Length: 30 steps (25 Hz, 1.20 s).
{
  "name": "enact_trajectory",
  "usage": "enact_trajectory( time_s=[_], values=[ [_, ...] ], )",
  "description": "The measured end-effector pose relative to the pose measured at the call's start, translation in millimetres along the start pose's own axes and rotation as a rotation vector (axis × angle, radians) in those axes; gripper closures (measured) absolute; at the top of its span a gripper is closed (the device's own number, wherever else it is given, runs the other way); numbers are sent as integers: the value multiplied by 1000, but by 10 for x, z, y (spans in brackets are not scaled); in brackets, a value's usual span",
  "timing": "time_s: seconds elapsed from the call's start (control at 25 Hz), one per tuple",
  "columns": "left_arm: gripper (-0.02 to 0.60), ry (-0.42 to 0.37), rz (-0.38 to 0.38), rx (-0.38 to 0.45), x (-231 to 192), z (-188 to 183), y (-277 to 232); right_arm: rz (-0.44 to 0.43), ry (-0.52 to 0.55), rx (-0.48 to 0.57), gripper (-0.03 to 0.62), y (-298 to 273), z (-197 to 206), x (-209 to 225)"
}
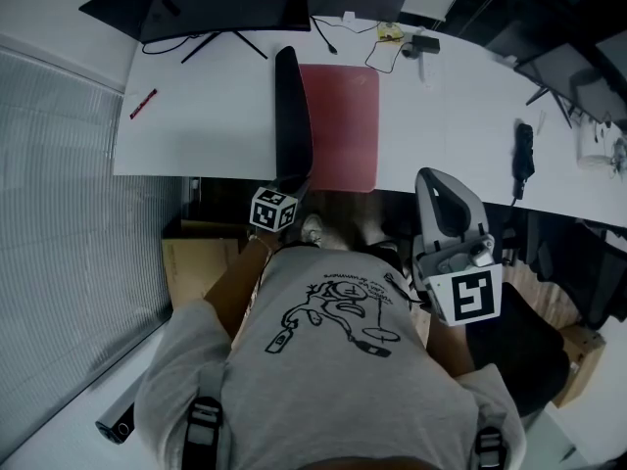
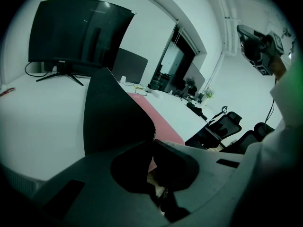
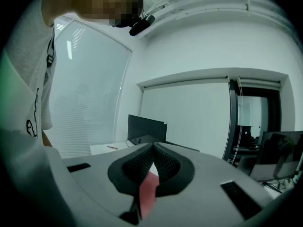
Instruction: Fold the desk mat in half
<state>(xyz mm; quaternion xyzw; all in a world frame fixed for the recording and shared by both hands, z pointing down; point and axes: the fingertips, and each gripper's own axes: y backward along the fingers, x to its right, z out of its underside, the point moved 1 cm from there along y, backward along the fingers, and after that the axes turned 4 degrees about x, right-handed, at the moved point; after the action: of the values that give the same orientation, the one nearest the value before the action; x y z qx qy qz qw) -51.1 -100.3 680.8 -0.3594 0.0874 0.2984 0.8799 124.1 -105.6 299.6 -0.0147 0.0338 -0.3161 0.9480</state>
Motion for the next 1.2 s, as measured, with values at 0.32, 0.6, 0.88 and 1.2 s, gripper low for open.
enact_trajectory(
  time_s=[0.32,0.6,0.88,1.2],
  values=[
    [551,-17,10,-15,89,12,-57,-1,1,1,587,74,23,50],
    [551,-32,21,-38,151,55,-123,-2,0,-2,587,112,39,85],
    [551,-37,33,-53,246,89,-219,0,2,-8,588,128,55,167],
    [551,-43,47,-61,347,83,-324,5,1,-9,588,139,75,259]
  ],
)
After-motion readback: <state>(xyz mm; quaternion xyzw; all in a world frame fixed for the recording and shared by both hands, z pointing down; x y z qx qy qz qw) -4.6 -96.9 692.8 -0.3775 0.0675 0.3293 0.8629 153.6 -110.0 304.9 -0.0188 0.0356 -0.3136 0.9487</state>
